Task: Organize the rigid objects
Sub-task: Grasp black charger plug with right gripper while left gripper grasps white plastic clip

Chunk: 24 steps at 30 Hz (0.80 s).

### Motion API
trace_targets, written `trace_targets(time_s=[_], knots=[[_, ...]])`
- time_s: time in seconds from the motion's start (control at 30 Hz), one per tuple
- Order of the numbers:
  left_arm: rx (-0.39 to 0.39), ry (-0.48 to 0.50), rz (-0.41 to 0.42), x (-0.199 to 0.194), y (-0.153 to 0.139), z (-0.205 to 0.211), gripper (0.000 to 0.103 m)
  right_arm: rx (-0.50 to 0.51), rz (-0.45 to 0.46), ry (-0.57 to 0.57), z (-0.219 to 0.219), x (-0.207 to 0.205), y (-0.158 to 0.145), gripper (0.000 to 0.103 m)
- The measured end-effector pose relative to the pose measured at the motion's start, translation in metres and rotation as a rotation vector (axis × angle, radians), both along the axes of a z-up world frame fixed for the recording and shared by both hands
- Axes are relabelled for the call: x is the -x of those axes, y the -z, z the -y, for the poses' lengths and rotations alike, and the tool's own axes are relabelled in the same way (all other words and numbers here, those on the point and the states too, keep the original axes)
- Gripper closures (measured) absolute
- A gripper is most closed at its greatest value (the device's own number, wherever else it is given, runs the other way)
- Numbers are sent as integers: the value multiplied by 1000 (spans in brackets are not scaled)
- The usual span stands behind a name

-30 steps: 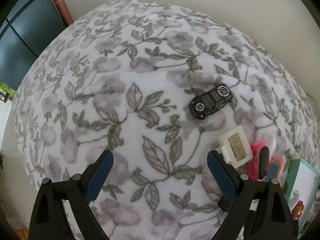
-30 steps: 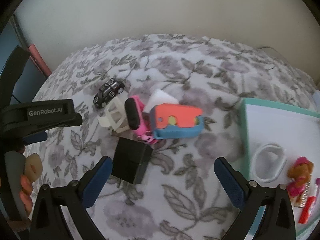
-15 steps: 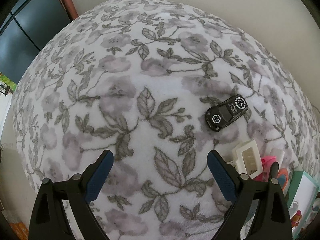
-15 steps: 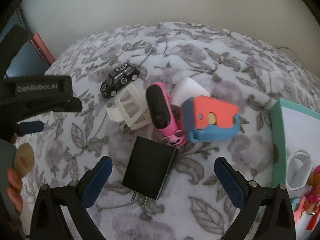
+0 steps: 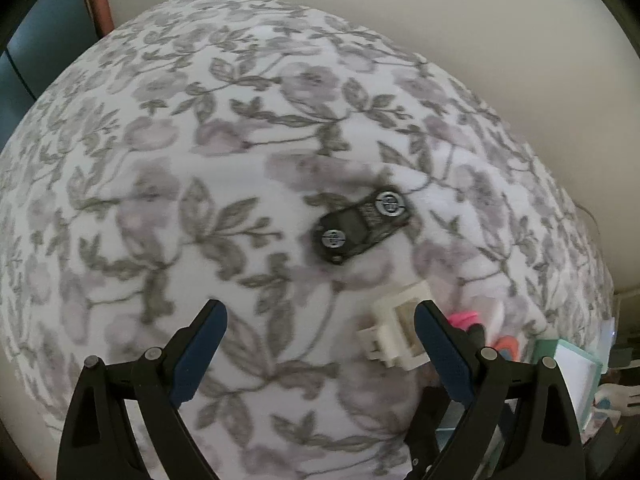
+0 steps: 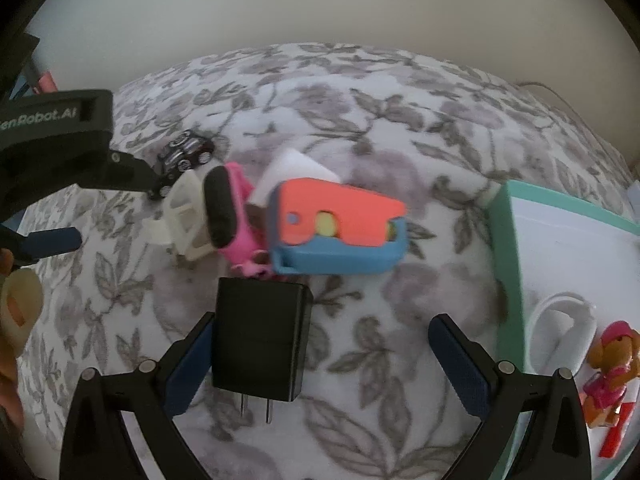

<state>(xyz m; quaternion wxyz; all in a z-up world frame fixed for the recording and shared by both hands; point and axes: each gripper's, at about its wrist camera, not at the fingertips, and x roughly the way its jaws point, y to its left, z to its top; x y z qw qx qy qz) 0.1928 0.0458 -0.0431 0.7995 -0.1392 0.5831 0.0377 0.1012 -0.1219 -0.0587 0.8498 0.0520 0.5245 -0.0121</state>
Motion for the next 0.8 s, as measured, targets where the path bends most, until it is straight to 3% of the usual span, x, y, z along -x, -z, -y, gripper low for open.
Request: trace_targets(time_s=[0.47,0.6,0.8], knots=[[46,-20,25,-12,19,18,8,-4,-3,8,11,-1,3,0],[2,-3,4,-13,23,25,8,5,-3,6,11,-1,3,0],[1,5,-22,-10,23,23,8,5,2,8,9,0,1,10]])
